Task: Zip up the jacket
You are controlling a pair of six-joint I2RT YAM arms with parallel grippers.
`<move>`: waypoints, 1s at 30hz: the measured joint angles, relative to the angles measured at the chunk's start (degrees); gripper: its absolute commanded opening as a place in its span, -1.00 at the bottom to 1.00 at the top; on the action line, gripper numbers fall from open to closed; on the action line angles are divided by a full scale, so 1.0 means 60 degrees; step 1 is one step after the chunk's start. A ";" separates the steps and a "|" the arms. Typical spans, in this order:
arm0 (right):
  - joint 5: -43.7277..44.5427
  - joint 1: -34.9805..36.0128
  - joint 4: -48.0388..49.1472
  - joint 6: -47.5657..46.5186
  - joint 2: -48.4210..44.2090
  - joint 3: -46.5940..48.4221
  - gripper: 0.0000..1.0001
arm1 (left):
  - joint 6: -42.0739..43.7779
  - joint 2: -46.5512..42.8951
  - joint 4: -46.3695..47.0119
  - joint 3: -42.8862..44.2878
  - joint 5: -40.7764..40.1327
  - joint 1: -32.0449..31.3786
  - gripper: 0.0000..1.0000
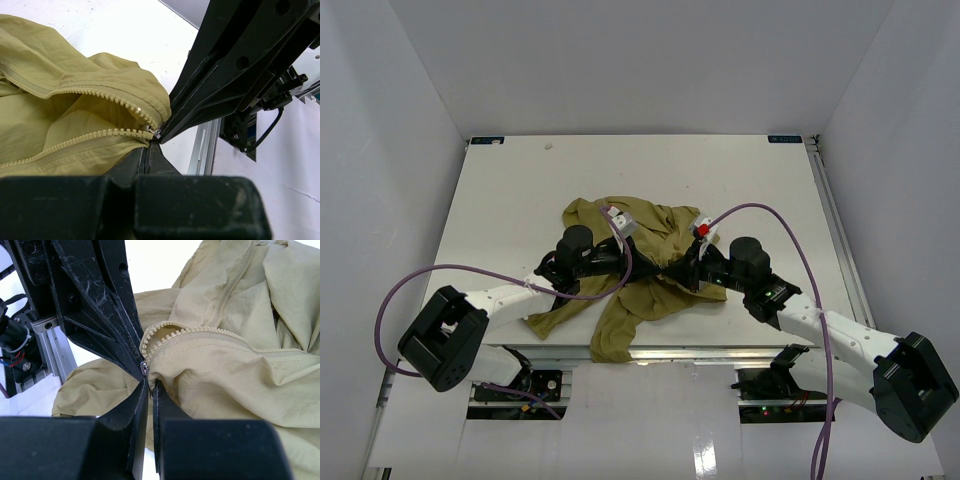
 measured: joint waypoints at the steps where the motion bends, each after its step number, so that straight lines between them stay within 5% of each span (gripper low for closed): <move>1: 0.0000 -0.0002 -0.0001 0.0012 0.0003 0.0000 -0.85 | 0.0001 0.0000 -0.0001 -0.0001 0.0000 0.0003 -1.00; 30: 0.0380 -0.0001 -0.0377 0.0629 0.0538 0.0620 -0.85 | 0.0598 -0.0080 -0.0113 -0.0004 -0.0379 0.0083 -1.00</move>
